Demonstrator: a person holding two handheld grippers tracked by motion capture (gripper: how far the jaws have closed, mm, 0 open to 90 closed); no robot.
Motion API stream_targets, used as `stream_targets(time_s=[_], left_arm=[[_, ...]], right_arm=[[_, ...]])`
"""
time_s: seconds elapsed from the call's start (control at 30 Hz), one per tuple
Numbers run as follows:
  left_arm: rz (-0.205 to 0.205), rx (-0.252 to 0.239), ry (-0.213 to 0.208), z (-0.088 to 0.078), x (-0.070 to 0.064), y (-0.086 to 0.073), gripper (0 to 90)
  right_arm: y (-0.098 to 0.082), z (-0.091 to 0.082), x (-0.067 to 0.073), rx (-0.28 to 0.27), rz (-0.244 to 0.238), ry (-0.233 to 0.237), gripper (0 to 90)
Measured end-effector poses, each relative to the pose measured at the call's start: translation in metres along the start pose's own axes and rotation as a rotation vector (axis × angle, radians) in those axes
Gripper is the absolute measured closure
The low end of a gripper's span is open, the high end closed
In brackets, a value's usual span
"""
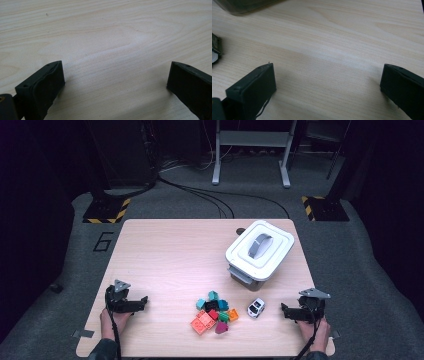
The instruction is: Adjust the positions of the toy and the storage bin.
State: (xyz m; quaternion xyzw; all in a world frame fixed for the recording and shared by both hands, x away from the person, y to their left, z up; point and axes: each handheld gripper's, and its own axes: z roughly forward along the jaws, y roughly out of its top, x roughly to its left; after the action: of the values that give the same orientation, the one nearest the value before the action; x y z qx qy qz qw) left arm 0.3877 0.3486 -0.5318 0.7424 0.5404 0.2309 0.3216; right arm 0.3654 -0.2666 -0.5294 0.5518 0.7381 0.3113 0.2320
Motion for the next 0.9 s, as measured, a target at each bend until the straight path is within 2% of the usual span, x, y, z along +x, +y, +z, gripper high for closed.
stream_targets(time_s=[0.63, 0.9], left_arm=[[0.005, 0.008, -0.004, -0.0002, -0.0001, 0.0006, 1.0], [0.003, 0.003, -0.003, 0.0003, -0.0003, 0.0005, 1.1]], right_arm=[[0.0002, 0.0, 0.0011, 0.001, 0.006, 0.004, 0.0], [0.0026, -0.0001, 0.0004, 0.014, -0.009, 0.021, 0.0]])
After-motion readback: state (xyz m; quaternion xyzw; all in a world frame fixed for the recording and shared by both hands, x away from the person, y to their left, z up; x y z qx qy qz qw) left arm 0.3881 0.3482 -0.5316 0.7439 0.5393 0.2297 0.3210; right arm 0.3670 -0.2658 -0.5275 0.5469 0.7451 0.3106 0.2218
